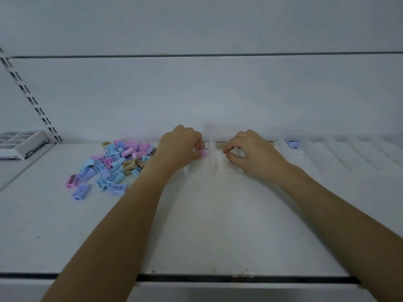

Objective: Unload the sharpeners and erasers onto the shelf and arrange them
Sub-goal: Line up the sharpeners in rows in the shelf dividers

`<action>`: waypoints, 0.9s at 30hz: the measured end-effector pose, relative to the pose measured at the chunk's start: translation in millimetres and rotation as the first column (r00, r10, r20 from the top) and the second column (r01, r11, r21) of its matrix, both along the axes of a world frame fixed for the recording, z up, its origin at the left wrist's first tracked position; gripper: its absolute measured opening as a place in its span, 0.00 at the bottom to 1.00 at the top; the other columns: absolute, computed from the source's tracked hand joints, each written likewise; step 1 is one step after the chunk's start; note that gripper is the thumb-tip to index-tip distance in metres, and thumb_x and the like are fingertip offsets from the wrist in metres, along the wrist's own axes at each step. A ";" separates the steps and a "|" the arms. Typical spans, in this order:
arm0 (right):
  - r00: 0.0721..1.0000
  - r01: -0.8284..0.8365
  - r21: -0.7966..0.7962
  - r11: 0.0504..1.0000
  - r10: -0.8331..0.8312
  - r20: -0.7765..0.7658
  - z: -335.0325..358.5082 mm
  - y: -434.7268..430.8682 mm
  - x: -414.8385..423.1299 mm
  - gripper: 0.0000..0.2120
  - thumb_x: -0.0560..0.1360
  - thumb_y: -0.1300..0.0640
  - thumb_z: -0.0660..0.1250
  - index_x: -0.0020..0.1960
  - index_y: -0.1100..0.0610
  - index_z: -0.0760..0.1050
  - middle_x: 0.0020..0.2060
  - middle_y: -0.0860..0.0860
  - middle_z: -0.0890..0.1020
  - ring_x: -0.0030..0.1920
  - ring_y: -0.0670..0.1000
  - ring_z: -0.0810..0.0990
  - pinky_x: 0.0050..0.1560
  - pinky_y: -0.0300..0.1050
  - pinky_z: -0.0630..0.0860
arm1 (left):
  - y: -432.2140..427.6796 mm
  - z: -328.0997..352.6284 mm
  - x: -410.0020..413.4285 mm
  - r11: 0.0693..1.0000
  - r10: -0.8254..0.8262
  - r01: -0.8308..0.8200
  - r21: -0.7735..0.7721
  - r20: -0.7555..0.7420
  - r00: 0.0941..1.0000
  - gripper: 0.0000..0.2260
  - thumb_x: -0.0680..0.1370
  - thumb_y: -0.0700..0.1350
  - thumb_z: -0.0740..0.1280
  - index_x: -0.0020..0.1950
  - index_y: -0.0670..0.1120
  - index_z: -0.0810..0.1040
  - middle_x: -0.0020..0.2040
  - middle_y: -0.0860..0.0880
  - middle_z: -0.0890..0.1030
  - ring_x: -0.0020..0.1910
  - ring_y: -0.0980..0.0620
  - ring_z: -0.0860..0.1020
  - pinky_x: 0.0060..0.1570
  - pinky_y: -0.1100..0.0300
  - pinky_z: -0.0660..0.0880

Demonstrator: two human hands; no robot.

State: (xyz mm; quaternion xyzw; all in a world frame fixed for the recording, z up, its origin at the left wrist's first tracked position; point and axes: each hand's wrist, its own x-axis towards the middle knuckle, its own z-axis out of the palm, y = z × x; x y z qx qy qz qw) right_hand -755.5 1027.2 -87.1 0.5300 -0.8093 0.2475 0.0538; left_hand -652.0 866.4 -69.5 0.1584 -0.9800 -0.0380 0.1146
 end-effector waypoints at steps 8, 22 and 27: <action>1.000 -0.003 0.008 1.000 0.003 0.014 -0.4 -2.0 -0.2 0.06 0.73 0.59 0.66 0.48 0.56 0.81 0.47 0.51 0.81 0.50 0.53 0.73 0.53 0.47 0.69 | 0.9 -0.4 2.5 0.997 0.038 -0.041 -0.061 -0.049 0.998 0.07 0.78 0.46 0.62 0.52 0.48 0.78 0.53 0.50 0.78 0.56 0.50 0.71 0.44 0.59 0.64; 1.000 0.001 0.026 1.000 -0.001 0.008 -0.1 -0.7 0.0 0.07 0.74 0.58 0.65 0.49 0.56 0.80 0.47 0.51 0.80 0.51 0.52 0.71 0.52 0.44 0.68 | 1.3 -2.5 1.0 0.995 0.035 -0.040 -0.087 -0.065 0.997 0.08 0.78 0.49 0.63 0.52 0.47 0.77 0.53 0.50 0.77 0.56 0.51 0.71 0.44 0.60 0.64; 0.999 0.002 -0.016 1.000 -0.003 -0.035 8.0 1.2 3.1 0.09 0.76 0.57 0.63 0.54 0.57 0.78 0.47 0.49 0.77 0.50 0.48 0.69 0.47 0.39 0.64 | -2.3 9.4 9.5 0.998 0.068 -0.068 0.007 -0.205 0.976 0.08 0.77 0.49 0.63 0.51 0.46 0.77 0.51 0.50 0.77 0.54 0.50 0.72 0.46 0.58 0.67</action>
